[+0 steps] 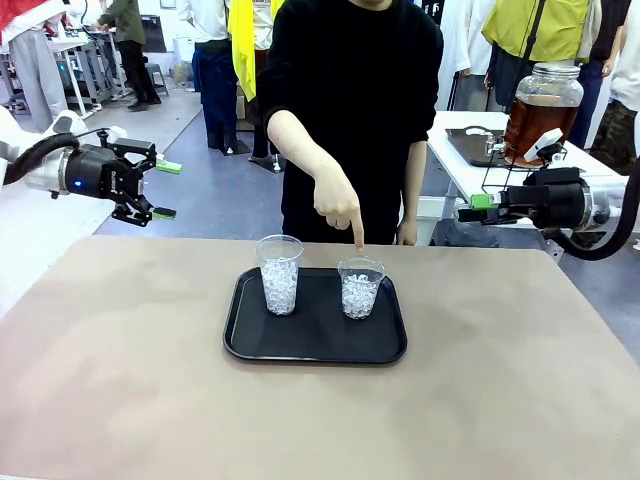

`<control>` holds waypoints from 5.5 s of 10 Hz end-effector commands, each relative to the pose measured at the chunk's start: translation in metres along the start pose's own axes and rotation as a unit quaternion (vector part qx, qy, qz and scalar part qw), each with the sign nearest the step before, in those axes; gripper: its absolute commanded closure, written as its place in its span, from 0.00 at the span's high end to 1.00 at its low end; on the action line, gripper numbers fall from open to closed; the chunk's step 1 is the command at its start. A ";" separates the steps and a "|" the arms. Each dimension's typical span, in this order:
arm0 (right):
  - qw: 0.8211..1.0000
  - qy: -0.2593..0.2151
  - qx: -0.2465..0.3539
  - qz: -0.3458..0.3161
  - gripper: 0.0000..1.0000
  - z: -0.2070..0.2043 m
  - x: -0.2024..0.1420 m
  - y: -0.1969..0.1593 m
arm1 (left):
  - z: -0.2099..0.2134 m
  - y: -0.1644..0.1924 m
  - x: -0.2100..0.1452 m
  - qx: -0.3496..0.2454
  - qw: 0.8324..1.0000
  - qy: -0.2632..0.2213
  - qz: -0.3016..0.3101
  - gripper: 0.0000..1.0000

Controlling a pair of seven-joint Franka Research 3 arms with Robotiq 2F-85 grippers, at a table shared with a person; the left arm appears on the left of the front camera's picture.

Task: Pour the drink into the iced cup.
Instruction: Pick up the iced cup indicated by the human and present it to them.

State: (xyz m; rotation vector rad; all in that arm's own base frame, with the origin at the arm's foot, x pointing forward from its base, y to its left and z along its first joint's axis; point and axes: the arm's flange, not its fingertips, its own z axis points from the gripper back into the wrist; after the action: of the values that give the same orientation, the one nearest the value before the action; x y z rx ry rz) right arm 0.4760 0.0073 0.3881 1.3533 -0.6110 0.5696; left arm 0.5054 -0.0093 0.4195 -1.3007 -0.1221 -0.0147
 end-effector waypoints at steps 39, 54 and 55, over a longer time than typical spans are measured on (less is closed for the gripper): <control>0.938 -0.014 0.007 0.347 1.00 -0.138 -0.098 -0.145 | 0.001 0.000 -0.002 0.001 1.000 -0.001 -0.001 1.00; 0.944 0.002 0.025 0.329 1.00 -0.195 -0.090 -0.145 | 0.001 0.000 -0.002 0.001 1.000 -0.001 -0.001 1.00; 0.944 0.002 0.026 0.329 1.00 -0.195 -0.091 -0.145 | 0.001 0.000 -0.002 0.001 1.000 -0.001 -0.001 1.00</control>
State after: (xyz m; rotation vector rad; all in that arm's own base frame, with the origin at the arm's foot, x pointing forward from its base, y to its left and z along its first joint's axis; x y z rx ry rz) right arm 0.5185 0.1708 0.2003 1.1855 -1.0651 1.1643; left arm 0.5054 -0.0092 0.4194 -1.3005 -0.1222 -0.0142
